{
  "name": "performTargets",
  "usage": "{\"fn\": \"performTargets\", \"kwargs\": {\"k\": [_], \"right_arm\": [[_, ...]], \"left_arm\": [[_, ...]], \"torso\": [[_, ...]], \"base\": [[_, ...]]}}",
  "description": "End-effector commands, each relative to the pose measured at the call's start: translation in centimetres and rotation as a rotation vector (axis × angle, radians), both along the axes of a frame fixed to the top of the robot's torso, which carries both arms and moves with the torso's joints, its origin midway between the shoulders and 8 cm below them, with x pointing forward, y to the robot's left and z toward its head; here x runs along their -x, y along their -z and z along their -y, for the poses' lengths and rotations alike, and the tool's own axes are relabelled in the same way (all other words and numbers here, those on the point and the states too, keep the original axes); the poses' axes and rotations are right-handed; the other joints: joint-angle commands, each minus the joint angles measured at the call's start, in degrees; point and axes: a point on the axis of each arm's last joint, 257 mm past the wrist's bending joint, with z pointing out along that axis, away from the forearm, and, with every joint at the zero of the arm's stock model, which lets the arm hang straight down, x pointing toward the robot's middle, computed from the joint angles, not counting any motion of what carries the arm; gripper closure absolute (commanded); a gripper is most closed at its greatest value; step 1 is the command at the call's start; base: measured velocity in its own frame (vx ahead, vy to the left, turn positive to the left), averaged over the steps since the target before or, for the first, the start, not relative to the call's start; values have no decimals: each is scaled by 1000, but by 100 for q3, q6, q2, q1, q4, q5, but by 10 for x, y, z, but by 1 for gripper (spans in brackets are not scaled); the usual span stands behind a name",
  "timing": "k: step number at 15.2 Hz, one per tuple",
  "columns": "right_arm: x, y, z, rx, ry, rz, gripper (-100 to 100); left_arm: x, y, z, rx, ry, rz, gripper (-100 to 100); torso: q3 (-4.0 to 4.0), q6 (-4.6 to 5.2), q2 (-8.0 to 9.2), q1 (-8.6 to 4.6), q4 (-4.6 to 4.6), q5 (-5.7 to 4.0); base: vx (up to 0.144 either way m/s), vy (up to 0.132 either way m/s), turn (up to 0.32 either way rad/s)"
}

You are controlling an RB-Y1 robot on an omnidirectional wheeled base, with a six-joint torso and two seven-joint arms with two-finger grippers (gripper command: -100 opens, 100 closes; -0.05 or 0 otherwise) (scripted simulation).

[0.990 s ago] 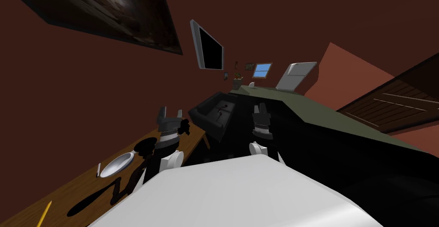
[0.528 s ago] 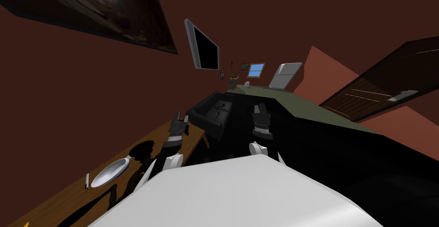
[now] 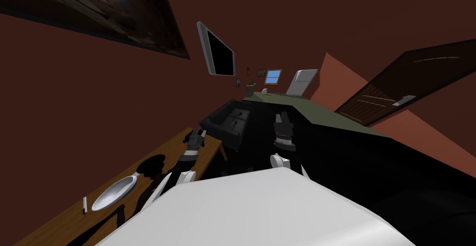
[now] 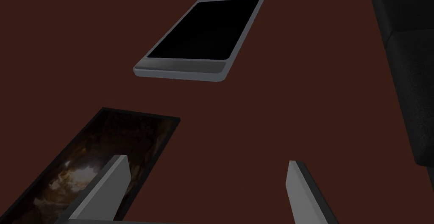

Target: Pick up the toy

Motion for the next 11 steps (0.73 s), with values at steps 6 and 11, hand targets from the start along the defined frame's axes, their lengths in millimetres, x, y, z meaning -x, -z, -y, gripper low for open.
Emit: {"fn": "performTargets", "kwargs": {"k": [6,11], "right_arm": [[0,0,0,0,0,0,0],[0,0,0,0,0,0,0]], "left_arm": [[-4,72,-17,-112,17,-156,-100],[-2,103,-30,-165,19,-226,-100]], "torso": [[6,0,10,10,2,2],[3,0,5,5,1,1]], "base": [[-48,42,-125],[-39,33,-106]]}}
